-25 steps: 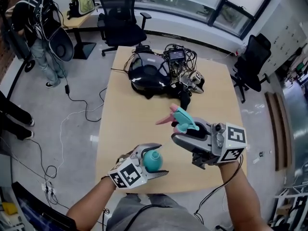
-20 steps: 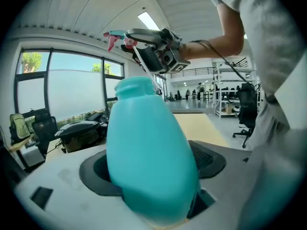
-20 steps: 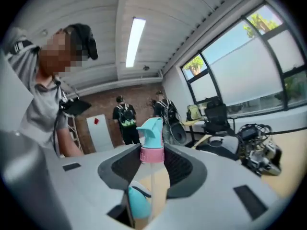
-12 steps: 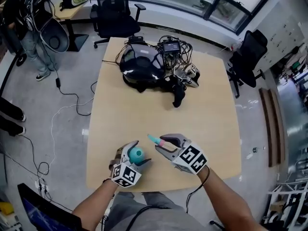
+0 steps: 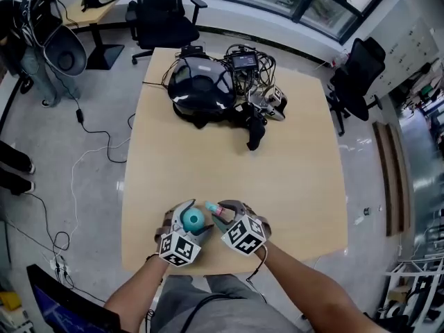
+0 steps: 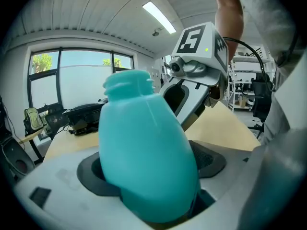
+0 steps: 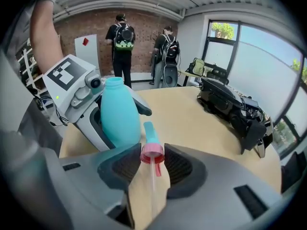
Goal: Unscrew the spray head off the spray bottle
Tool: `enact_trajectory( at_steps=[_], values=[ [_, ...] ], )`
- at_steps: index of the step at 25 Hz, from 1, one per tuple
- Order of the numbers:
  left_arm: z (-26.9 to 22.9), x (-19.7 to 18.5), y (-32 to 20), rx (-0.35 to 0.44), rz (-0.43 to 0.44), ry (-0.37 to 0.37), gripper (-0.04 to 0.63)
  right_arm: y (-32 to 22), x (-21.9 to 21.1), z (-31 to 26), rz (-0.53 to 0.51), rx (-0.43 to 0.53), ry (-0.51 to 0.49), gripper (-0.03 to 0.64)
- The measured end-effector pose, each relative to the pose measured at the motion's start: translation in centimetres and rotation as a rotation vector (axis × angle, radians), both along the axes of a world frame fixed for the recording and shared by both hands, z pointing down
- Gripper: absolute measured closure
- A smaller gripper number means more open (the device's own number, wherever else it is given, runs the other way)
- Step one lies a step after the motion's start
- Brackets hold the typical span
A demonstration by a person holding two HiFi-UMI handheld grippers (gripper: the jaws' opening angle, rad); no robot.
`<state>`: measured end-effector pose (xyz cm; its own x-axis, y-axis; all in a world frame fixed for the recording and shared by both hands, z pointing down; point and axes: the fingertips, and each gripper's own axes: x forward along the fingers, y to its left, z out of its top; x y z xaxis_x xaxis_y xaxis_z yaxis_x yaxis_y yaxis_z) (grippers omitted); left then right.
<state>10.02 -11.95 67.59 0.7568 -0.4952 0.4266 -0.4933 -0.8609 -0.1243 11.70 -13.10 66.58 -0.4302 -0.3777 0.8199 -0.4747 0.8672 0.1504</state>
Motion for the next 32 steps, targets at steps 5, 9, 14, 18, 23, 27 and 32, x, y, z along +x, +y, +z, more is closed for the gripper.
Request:
enact_trajectory(
  at_steps=[5, 9, 14, 18, 23, 27, 32],
  values=[
    [0.3, 0.1, 1.3, -0.038, 0.076, 0.018, 0.175, 0.7, 0.3, 1.1, 0.023, -0.048, -0.006, 0.465],
    [-0.7, -0.5, 2.5, -0.026, 0.125, 0.027, 0.131, 1.4, 0.2, 1.1, 0.046, -0.105, -0.053, 0.462],
    [-2.0, -3.4, 3.6, 0.020, 0.139, 0.009, 0.130, 0.8, 0.9, -0.9, 0.088, -0.067, -0.102, 0.445],
    [-4.3, -7.9, 4.2, 0.048, 0.096, 0.015, 0.130, -0.4, 2.0, -5.7, 0.163, 0.027, -0.179, 0.446],
    [-10.8, -14.2, 3.2, 0.115, -0.069, 0.084, 0.133, -1.0, 1.3, -13.0, 0.248, 0.116, -0.339, 0.464],
    [-19.0, -15.9, 0.9, 0.274, -0.148, 0.124, 0.363, -0.8, -0.1, -19.3, 0.284, 0.184, -0.496, 0.591],
    [-28.6, -14.0, 0.3, 0.321, -0.155, 0.323, 0.591, 0.8, -2.6, -28.0, 0.244, 0.288, -0.661, 0.601]
  ],
)
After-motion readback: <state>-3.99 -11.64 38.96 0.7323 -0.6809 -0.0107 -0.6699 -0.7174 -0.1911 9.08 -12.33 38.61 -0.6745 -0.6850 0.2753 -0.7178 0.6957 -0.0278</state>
